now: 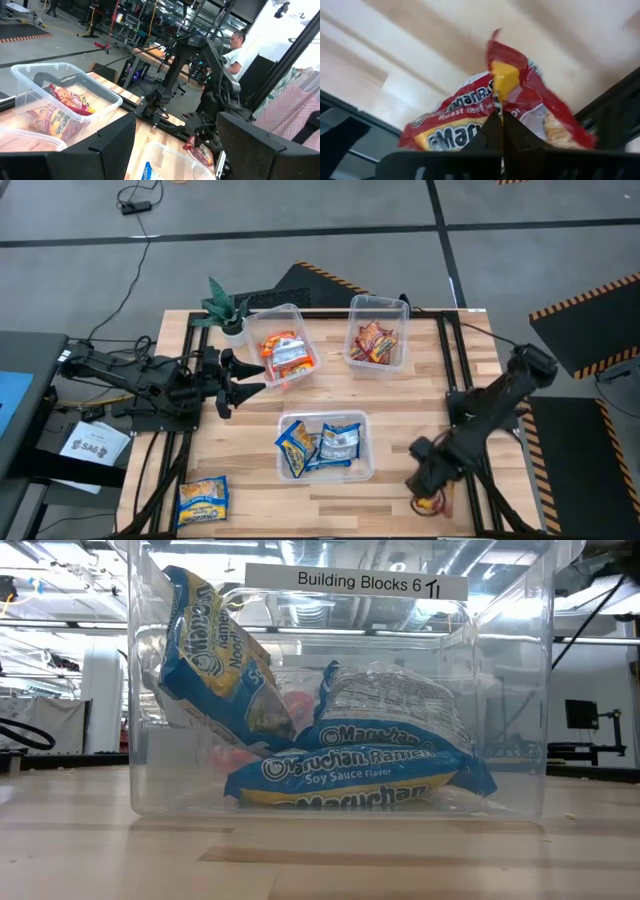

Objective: Sort Maruchan noodles
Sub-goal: Move the red bag to the middle right of the table

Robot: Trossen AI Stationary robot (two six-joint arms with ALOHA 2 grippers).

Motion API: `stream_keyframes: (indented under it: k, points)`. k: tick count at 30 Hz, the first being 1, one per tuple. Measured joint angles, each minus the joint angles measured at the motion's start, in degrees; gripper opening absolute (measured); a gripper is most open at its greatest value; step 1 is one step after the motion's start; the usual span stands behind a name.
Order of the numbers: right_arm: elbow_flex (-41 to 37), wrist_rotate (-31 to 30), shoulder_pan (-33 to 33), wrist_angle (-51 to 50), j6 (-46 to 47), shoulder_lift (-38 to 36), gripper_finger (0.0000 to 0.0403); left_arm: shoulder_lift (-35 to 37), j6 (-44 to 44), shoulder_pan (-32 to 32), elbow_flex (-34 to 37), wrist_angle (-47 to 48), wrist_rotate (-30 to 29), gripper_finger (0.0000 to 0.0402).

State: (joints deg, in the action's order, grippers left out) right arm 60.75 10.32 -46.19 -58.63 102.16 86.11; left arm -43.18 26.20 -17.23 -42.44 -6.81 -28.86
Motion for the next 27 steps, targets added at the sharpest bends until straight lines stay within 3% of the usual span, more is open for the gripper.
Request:
stream_keyframes:
  k: [8,16,25,27]
  points:
    - [-3.07,0.25,11.78,-2.61,-17.08,-4.29,0.0006,-0.02,0.31,0.02,0.00,2.36,-0.08,0.0263]
    - [-8.70,7.93,19.42,4.59,-28.79,-2.59,0.0006,-0.01,1.22,0.02,0.00,2.80,-0.07,0.0263]
    - [-8.70,8.66,22.18,5.07,-32.80,-2.39,0.0007,0.00,1.48,0.02,0.00,5.62,0.08,0.0263]
    - [-8.70,8.66,22.23,5.09,-32.77,-2.39,0.0017,0.12,4.04,0.04,0.00,6.75,2.41,0.0263]
